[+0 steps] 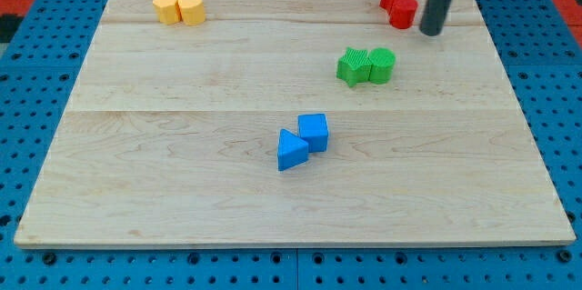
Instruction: Push the red star towards left a bit
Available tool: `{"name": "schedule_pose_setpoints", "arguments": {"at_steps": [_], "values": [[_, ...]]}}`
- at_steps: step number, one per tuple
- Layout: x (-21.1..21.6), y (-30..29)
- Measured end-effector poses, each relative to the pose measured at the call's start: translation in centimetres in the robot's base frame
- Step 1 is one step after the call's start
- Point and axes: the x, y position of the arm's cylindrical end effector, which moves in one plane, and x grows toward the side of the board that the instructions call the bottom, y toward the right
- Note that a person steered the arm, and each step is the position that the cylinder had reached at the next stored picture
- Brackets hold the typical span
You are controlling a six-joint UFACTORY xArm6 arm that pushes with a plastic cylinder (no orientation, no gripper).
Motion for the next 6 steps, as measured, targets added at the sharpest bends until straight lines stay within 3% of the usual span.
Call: {"name": "schedule_pose_setpoints", "arguments": {"at_steps": [1, 2, 3, 4, 6], "values": [[-1.3, 4.2], [-5.2, 7.7], [-10.3, 4.5], [-11.0, -0.6], [-6.6, -7.7]]}}
